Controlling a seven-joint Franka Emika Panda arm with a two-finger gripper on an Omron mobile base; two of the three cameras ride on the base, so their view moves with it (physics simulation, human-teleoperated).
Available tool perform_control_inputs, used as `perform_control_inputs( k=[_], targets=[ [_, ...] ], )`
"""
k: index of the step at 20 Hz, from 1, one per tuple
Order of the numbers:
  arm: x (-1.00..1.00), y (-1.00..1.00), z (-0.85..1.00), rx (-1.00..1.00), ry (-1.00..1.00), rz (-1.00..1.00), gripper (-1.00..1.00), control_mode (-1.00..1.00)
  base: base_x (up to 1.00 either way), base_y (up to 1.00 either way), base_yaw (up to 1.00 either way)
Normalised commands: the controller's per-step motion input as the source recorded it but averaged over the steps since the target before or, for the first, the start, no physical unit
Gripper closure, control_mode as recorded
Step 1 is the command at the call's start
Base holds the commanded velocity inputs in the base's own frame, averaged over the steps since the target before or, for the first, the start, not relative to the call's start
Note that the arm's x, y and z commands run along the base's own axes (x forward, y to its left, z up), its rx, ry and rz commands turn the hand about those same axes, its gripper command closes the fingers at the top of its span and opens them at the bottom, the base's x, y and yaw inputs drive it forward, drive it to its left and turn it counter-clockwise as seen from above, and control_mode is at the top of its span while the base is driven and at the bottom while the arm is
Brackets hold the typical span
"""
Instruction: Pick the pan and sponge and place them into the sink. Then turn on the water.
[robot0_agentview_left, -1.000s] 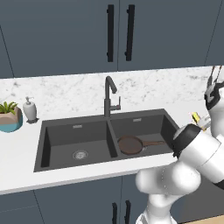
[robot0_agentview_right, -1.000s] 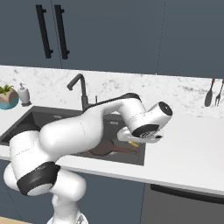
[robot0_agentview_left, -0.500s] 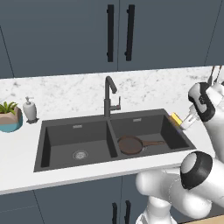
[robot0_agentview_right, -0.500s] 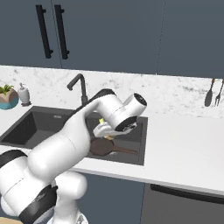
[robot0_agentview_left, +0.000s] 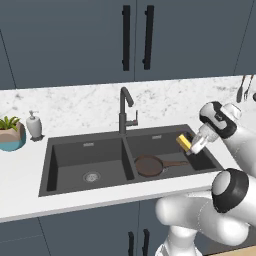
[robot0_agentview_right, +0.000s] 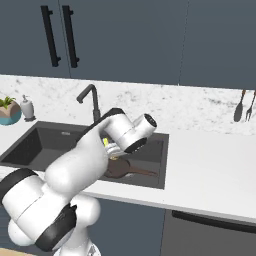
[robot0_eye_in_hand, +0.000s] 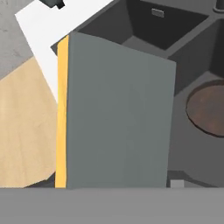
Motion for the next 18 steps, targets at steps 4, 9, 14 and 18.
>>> perform_control_inputs(
  k=[4,9,14,18],
  targets=[
    [0.37,0.13,-0.67,0.04,0.0,0.04,1.0,-1.0,0.0,0.0,0.0],
    [0.16,0.42,-0.61,0.0,-0.03,0.0,1.0,-1.0,0.0,0.0,0.0],
    [0.2,0.37,-0.39,-0.01,-0.08,0.0,1.0,-1.0,0.0,0.0,0.0],
    [0.28,0.11,-0.4,-0.07,0.0,0.0,1.0,-1.0,0.0,0.0,0.0]
  ],
)
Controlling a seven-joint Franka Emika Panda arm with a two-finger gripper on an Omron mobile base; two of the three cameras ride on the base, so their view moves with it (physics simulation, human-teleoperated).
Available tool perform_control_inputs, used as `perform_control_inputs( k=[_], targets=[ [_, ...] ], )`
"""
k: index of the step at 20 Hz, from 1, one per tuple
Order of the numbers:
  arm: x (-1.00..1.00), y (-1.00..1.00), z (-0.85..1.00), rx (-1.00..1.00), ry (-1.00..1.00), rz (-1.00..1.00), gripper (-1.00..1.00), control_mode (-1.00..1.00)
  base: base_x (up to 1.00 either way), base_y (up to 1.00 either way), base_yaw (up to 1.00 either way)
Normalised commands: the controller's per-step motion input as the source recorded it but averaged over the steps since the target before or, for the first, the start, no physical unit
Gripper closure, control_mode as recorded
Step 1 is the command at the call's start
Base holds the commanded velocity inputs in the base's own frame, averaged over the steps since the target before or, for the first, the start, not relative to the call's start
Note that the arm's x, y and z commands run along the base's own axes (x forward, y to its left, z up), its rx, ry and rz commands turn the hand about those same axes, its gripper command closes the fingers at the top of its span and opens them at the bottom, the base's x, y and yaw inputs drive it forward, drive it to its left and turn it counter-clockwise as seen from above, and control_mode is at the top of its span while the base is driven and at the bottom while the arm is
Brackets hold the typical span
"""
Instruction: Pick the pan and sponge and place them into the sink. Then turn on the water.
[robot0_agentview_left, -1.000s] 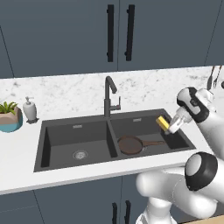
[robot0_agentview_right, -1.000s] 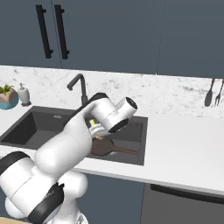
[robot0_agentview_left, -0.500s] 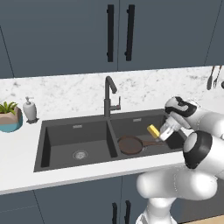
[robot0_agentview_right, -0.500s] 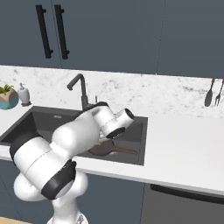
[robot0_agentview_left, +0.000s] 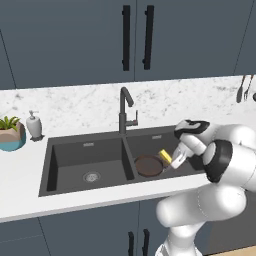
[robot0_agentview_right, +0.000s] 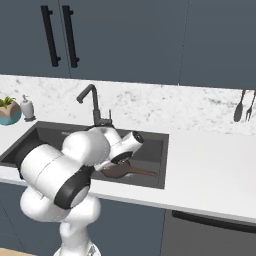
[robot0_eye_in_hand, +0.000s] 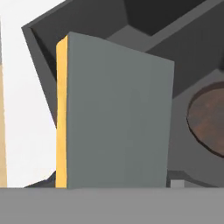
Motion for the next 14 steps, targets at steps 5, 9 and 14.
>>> perform_control_inputs(
  k=[5,9,14],
  targets=[
    [0.26,0.07,-0.29,-0.12,0.0,-0.05,1.0,-1.0,0.0,0.0,0.0],
    [0.31,0.0,-0.2,-0.03,0.0,-0.05,1.0,-1.0,0.0,0.0,0.0],
    [0.36,0.0,-0.33,0.0,0.0,-0.04,1.0,-1.0,0.0,0.0,0.0]
  ],
)
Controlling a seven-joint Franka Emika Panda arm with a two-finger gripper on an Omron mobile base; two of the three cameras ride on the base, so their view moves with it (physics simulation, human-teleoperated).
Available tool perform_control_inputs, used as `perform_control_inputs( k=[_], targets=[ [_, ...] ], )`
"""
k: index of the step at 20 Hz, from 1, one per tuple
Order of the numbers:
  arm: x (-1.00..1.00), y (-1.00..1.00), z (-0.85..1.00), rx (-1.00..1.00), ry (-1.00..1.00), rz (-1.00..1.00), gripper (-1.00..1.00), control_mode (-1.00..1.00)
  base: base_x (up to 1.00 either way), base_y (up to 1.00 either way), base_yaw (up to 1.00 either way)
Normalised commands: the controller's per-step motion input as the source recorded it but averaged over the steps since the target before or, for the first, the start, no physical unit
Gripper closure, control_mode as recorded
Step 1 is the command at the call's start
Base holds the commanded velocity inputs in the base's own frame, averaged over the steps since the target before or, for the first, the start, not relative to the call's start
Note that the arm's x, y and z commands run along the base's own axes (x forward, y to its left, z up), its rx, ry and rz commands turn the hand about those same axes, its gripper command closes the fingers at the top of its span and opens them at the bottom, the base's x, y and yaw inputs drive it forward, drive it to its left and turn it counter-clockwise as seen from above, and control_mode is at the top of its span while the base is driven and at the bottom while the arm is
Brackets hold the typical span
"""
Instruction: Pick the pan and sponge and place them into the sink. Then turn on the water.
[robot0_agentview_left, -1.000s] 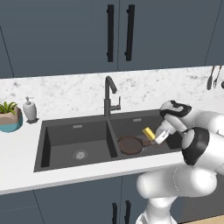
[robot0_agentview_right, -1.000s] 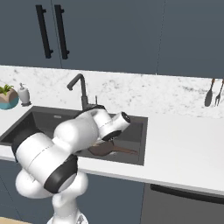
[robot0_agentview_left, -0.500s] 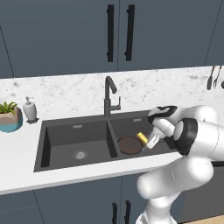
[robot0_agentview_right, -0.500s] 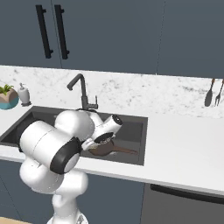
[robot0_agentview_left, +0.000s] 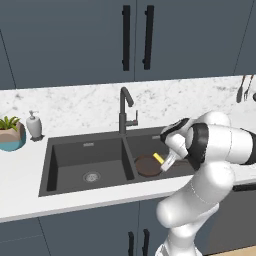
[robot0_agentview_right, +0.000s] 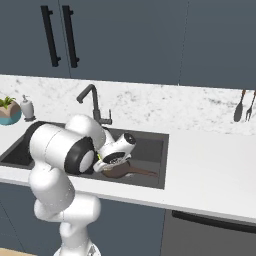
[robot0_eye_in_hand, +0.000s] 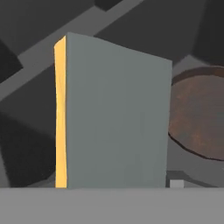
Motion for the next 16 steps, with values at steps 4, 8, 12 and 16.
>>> perform_control_inputs(
  k=[4,8,12,16],
  targets=[
    [0.42,0.0,-0.27,0.0,0.0,-0.01,1.0,-1.0,0.0,0.0,0.0],
    [0.44,0.0,-0.25,0.0,0.01,0.0,1.0,-1.0,0.0,0.0,0.0],
    [0.47,0.0,-0.35,0.0,0.05,0.0,1.0,-1.0,0.0,0.0,0.0],
    [0.48,0.0,-0.34,0.0,0.07,0.0,1.0,-1.0,0.0,0.0,0.0]
  ],
)
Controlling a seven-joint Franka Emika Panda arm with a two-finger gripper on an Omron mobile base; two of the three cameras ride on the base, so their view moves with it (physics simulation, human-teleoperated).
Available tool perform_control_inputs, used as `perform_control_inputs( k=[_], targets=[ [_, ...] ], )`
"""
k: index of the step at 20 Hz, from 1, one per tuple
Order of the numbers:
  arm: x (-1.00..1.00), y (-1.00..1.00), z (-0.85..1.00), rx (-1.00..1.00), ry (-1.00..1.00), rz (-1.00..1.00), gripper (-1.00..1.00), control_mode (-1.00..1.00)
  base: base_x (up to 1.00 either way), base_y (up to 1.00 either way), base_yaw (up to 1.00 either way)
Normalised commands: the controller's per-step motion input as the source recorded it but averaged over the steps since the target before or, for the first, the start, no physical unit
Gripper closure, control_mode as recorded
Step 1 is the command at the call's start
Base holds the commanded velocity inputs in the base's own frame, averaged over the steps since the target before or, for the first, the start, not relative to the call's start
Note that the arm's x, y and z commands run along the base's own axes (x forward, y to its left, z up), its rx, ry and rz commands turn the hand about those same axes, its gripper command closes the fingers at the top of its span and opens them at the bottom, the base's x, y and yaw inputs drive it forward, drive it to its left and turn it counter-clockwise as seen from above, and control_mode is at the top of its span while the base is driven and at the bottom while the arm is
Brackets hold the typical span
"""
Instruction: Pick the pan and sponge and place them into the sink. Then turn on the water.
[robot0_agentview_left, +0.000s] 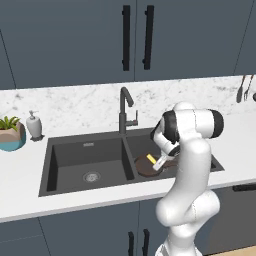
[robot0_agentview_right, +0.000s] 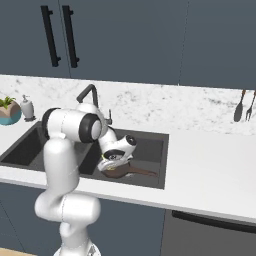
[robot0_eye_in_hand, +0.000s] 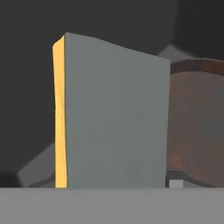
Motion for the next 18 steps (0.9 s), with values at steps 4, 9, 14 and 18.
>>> perform_control_inputs(
  k=[4,9,14,18],
  targets=[
    [0.47,-0.02,-0.35,0.0,0.06,0.0,1.0,-1.0,0.0,0.0,0.0],
    [0.4,-0.08,-0.37,0.0,0.02,0.0,1.0,-1.0,0.0,0.0,0.0],
    [0.34,-0.06,-0.44,0.0,0.0,-0.01,1.0,-1.0,0.0,0.0,0.0],
    [0.29,-0.04,-0.38,0.0,0.0,-0.01,1.0,-1.0,0.0,0.0,0.0]
  ],
)
